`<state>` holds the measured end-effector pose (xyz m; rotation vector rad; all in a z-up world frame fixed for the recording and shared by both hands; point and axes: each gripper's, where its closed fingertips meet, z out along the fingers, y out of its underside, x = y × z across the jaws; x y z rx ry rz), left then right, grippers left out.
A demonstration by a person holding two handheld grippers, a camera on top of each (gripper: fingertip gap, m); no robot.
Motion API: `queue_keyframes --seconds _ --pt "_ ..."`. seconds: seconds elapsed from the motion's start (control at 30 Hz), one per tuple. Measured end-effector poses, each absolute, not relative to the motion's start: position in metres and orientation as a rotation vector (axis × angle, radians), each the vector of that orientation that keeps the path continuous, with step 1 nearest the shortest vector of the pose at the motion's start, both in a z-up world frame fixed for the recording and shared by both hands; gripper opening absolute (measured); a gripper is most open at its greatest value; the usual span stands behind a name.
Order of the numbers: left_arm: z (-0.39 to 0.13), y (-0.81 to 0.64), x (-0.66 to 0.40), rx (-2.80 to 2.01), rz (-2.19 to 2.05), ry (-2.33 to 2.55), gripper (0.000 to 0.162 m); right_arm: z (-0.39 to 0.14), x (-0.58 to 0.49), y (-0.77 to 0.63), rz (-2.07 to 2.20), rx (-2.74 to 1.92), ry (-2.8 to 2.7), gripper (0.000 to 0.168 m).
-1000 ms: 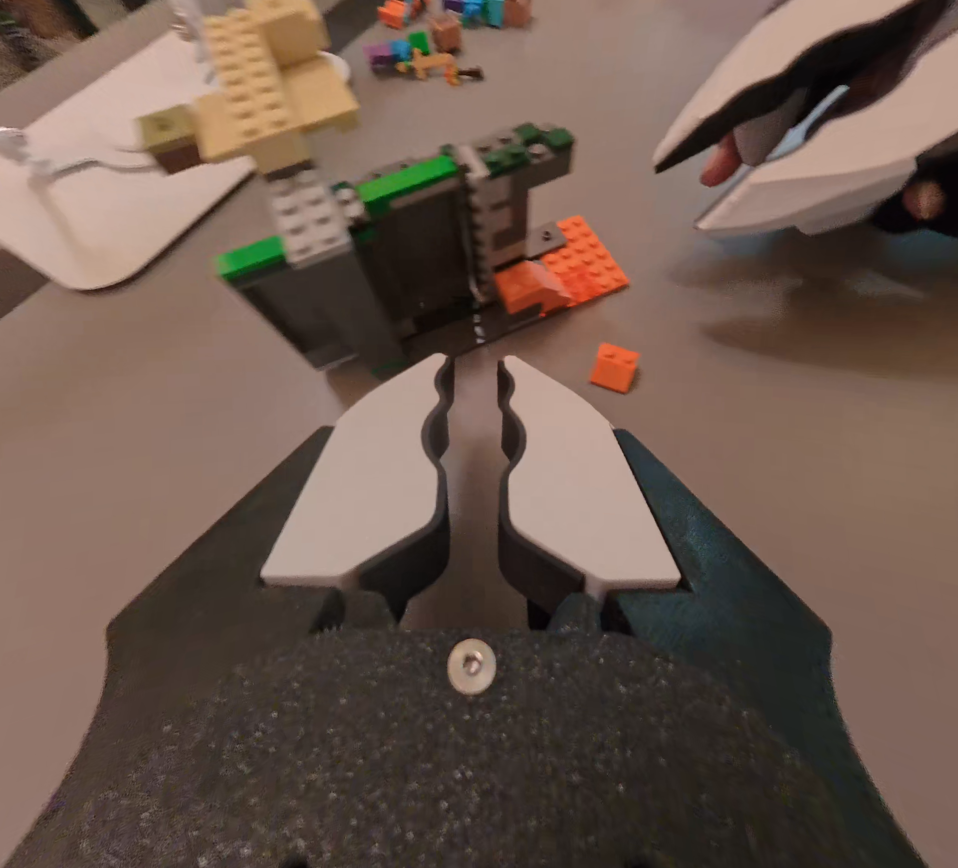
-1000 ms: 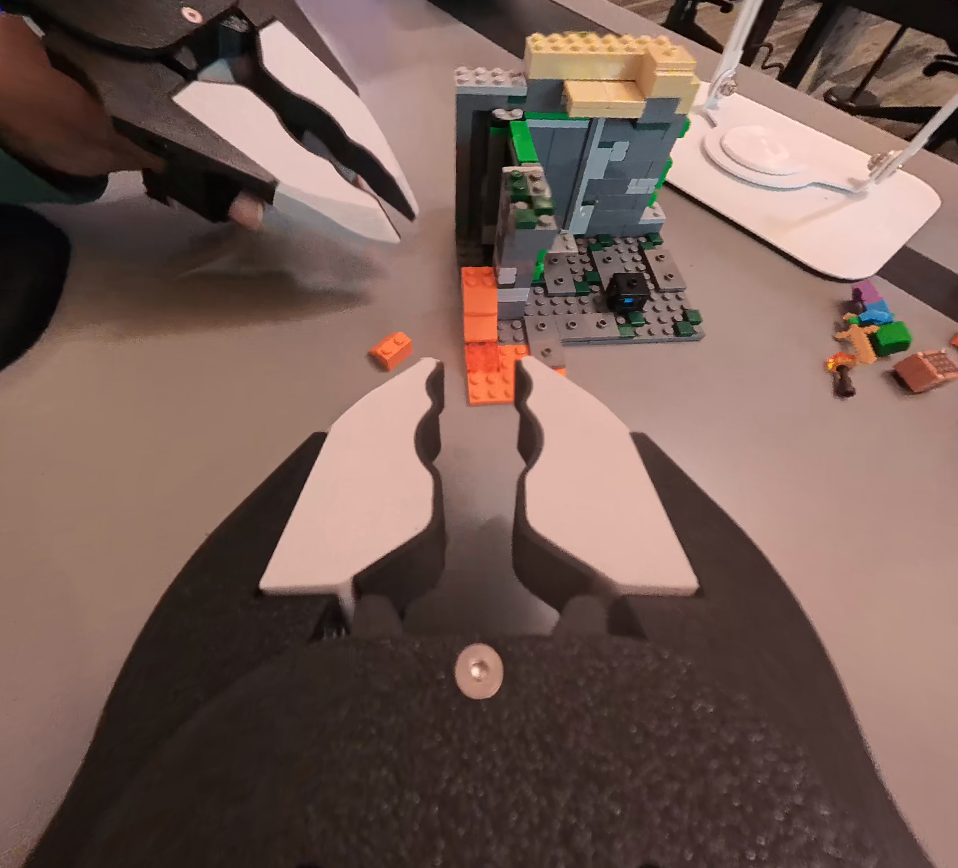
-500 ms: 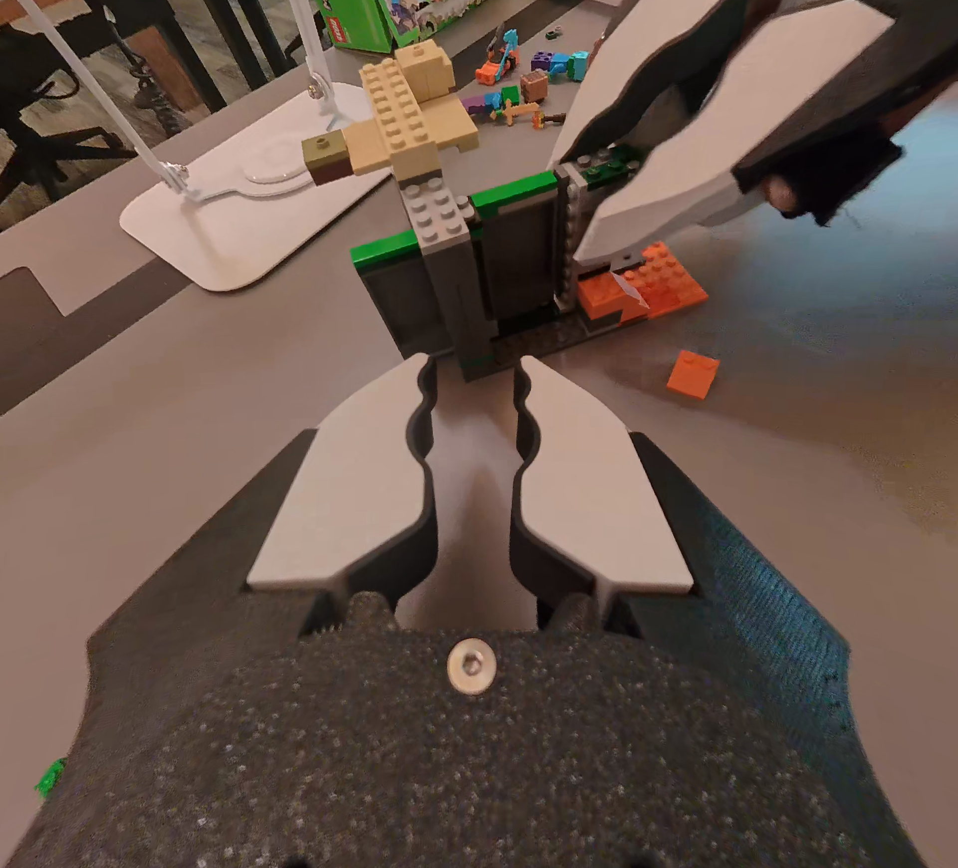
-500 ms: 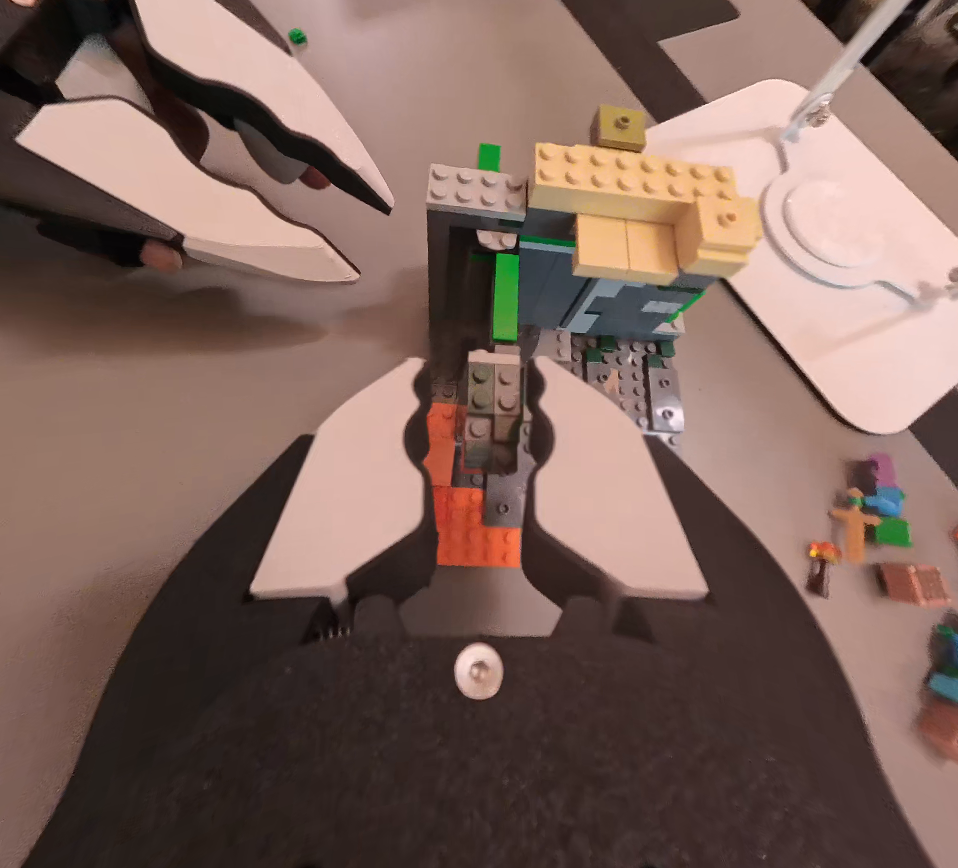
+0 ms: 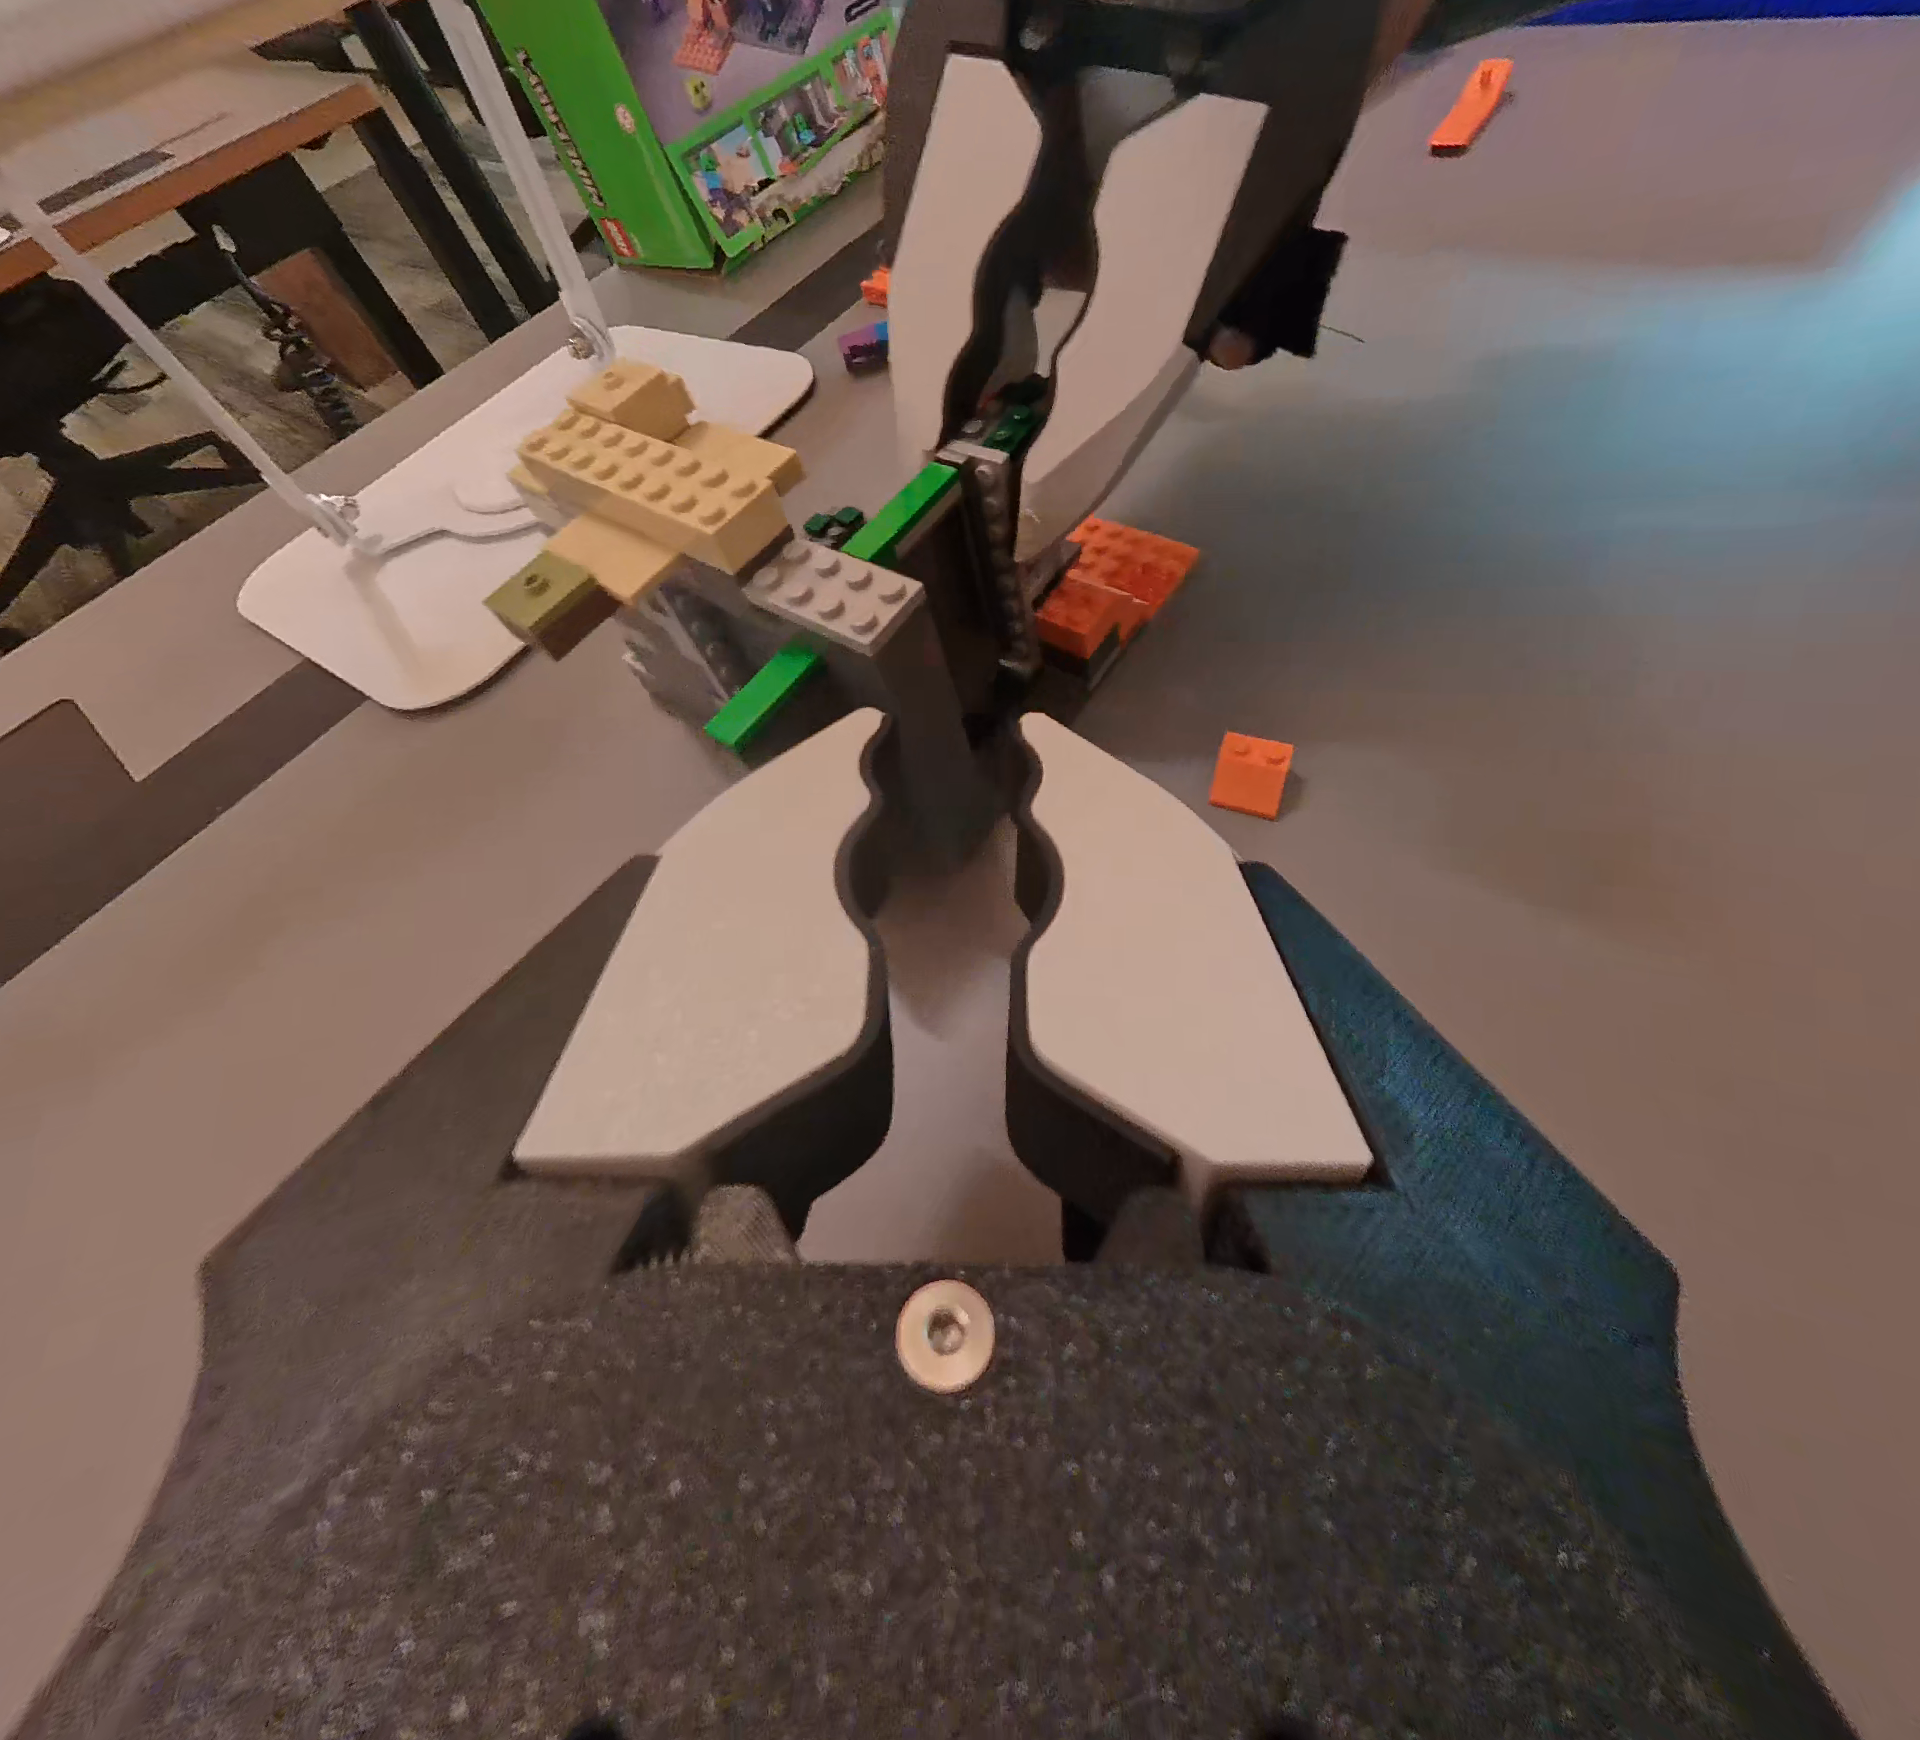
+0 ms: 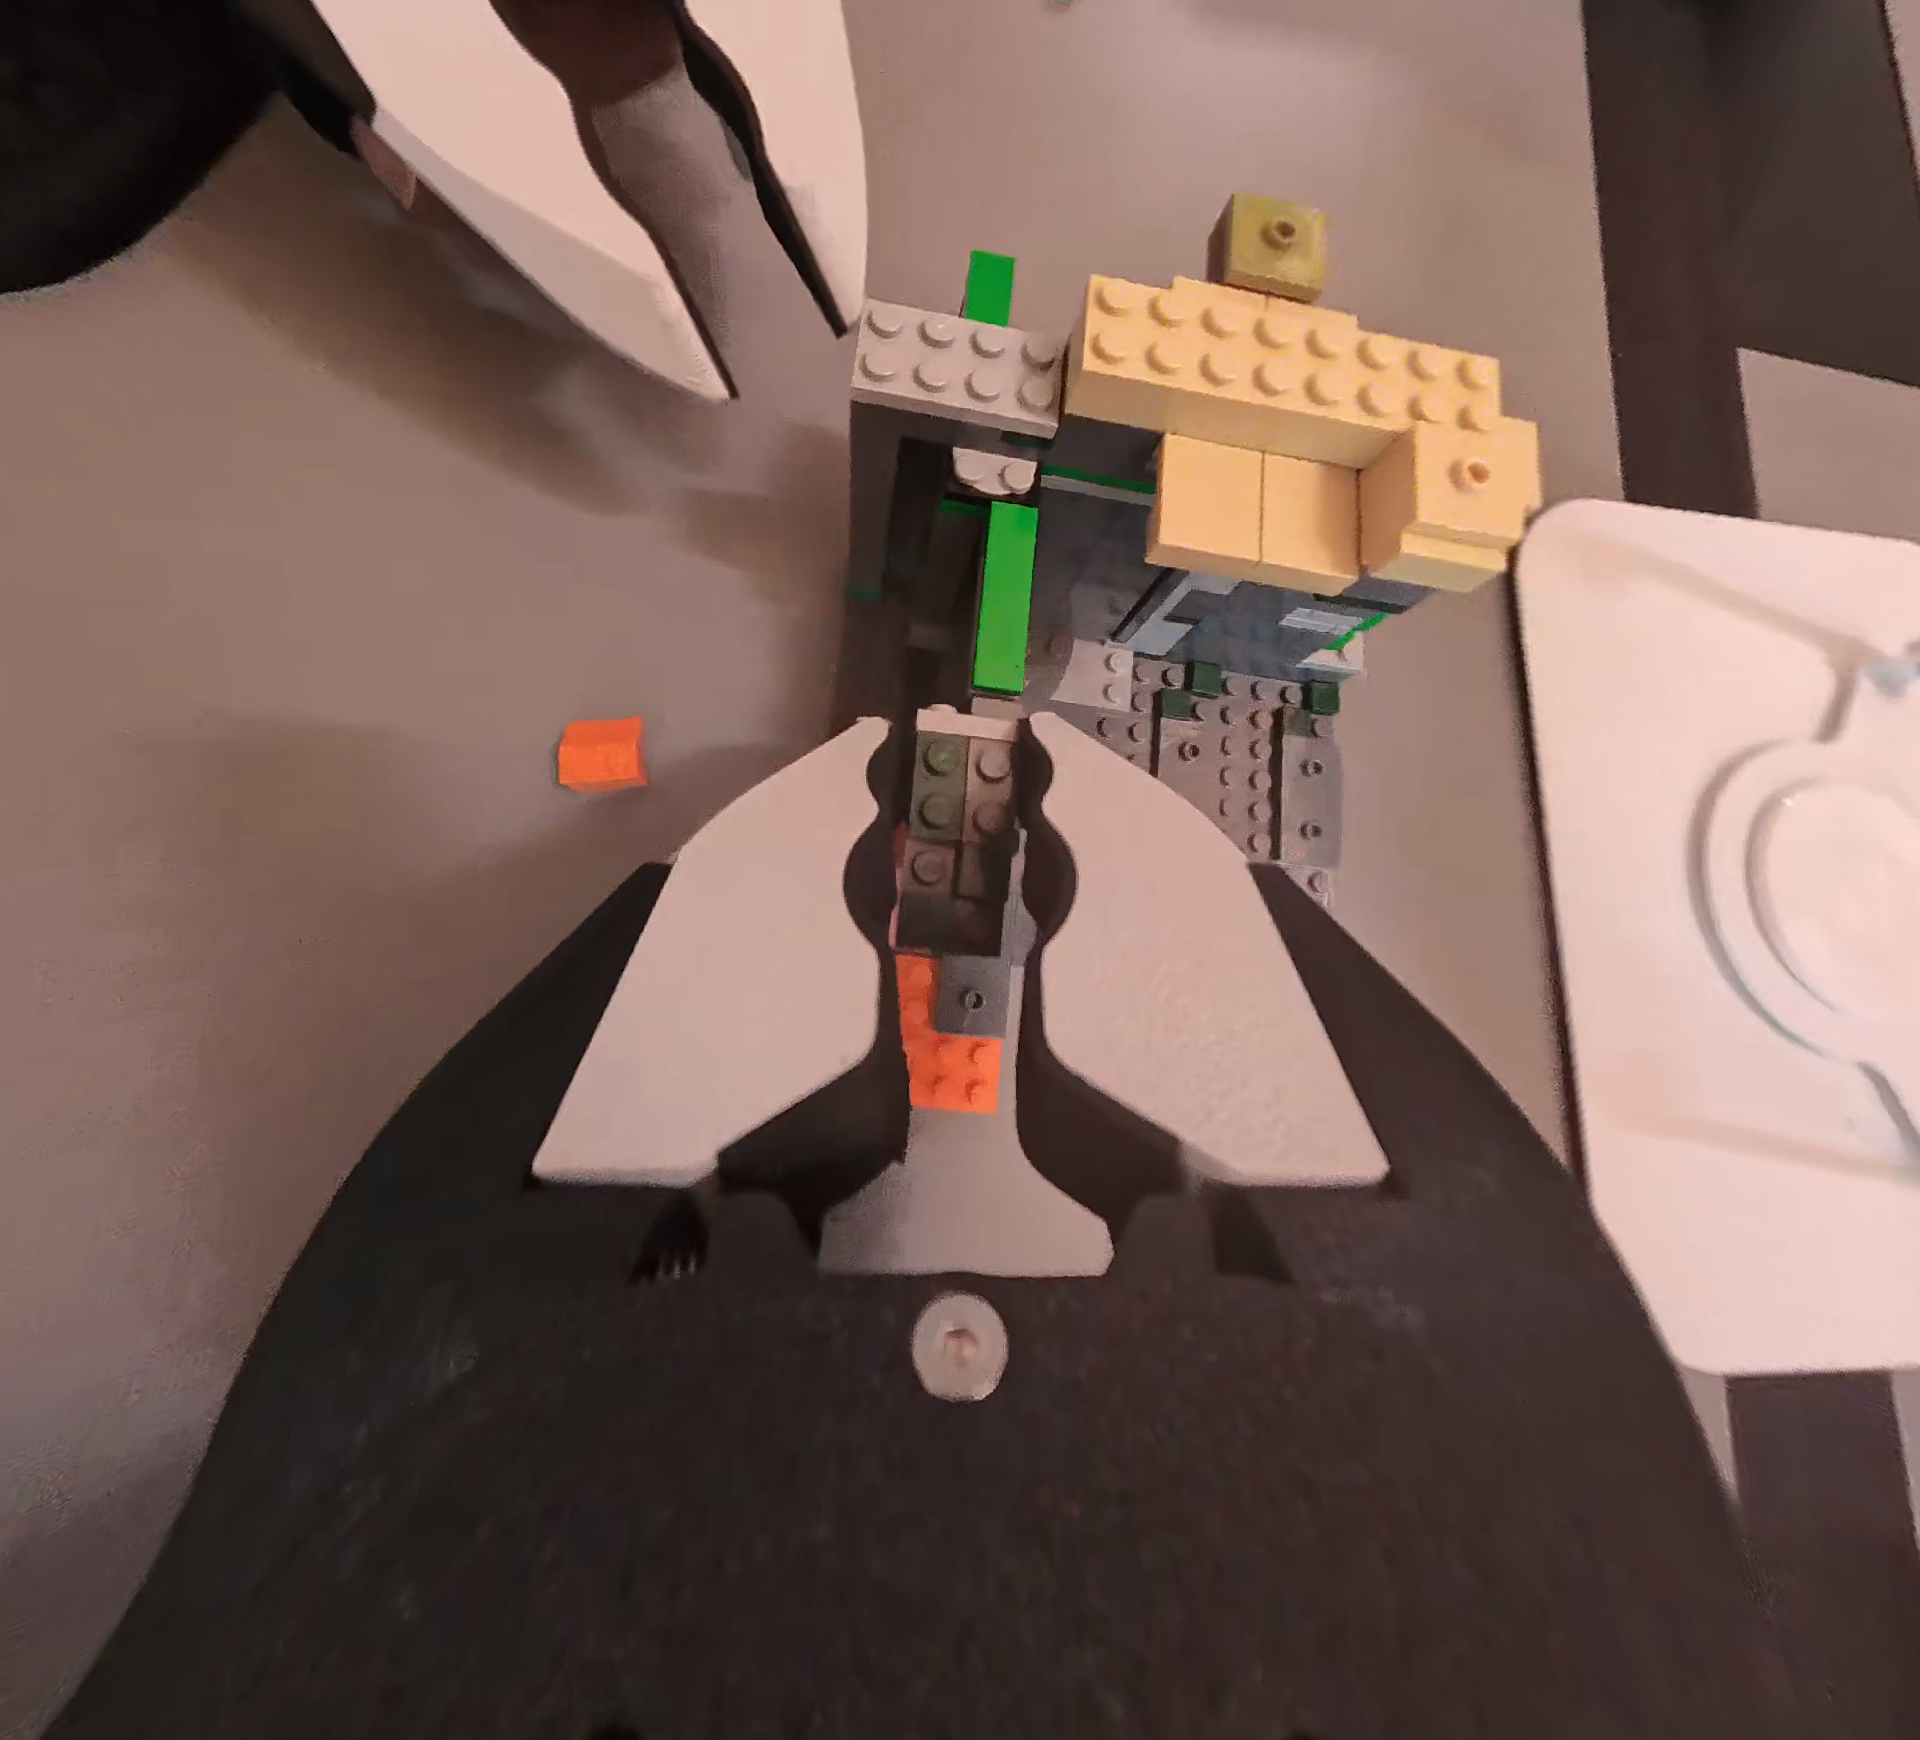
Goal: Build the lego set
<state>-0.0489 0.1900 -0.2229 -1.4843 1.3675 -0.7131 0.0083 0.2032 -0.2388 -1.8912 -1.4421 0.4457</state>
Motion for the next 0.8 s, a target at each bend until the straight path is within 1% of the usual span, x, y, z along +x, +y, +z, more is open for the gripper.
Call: queue_keyframes --seconds 0.2,0.23,0.3,0.37,0.43,0.5,0.57,0.67,0.8 --pt "-0.229 0.189 -0.049 -1.493 -0.726 1.378 0.019 -0.237 0.010 0.205 0.465 -1.895 -1.403 0.019" --pt "-0.230 0.189 -0.049 -1.495 -0.728 1.378 0.019 -0.234 0.012 0.205 0.461 -1.908 -1.370 0.022" --pt "-0.232 0.188 -0.049 -1.499 -0.724 1.382 0.017 -0.223 0.015 0.201 0.487 -1.923 -1.279 0.034" --pt "-0.234 0.189 -0.049 -1.501 -0.705 1.385 0.015 -0.213 0.024 0.195 0.454 -1.935 -1.196 0.039" --pt "-0.233 0.188 -0.048 -1.495 -0.700 1.385 0.014 -0.211 0.037 0.184 0.367 -1.971 -1.141 0.039" --pt "-0.232 0.187 -0.047 -1.493 -0.708 1.382 0.013 -0.216 0.046 0.169 0.319 -2.043 -1.055 0.031" --pt "-0.232 0.185 -0.046 -1.497 -0.717 1.378 0.012 -0.226 0.045 0.153 0.323 -2.119 -0.941 0.028" --pt "-0.234 0.182 -0.045 -1.499 -0.725 1.385 0.011 -0.243 0.028 0.134 0.377 -2.200 -0.774 0.029" --pt "-0.236 0.179 -0.044 -1.494 -0.720 1.394 0.011 -0.266 0.005 0.127 0.307 -2.258 -0.719 0.031"
